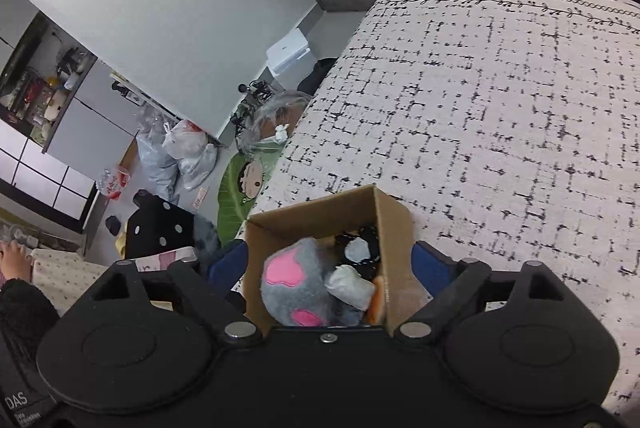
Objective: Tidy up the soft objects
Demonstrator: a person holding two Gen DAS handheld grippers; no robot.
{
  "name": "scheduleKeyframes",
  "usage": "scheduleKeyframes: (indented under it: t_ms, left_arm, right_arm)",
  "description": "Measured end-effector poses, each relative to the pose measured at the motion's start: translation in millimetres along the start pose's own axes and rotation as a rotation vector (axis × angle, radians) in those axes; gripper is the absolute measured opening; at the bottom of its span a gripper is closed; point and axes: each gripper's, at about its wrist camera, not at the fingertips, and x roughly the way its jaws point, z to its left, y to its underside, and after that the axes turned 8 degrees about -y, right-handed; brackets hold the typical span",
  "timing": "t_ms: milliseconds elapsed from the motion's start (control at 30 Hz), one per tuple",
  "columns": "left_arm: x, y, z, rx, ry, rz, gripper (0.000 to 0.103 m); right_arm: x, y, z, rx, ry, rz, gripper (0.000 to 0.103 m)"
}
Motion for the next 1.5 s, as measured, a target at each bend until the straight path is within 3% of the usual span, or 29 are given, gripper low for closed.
scheduleKeyframes:
  t_ms: [933, 1500]
  left_arm:
    - [-58, 38, -34, 0.132, -0.036, -0.084, 0.102]
    - [-88, 81, -44, 0.180, -0.031, -0.115, 0.102]
  right_arm:
    - [-80, 25, -29, 0.036, -0.018, -0.101, 0.097]
    - [-129, 56, -50, 0.022, -0.029, -0.150, 0.103]
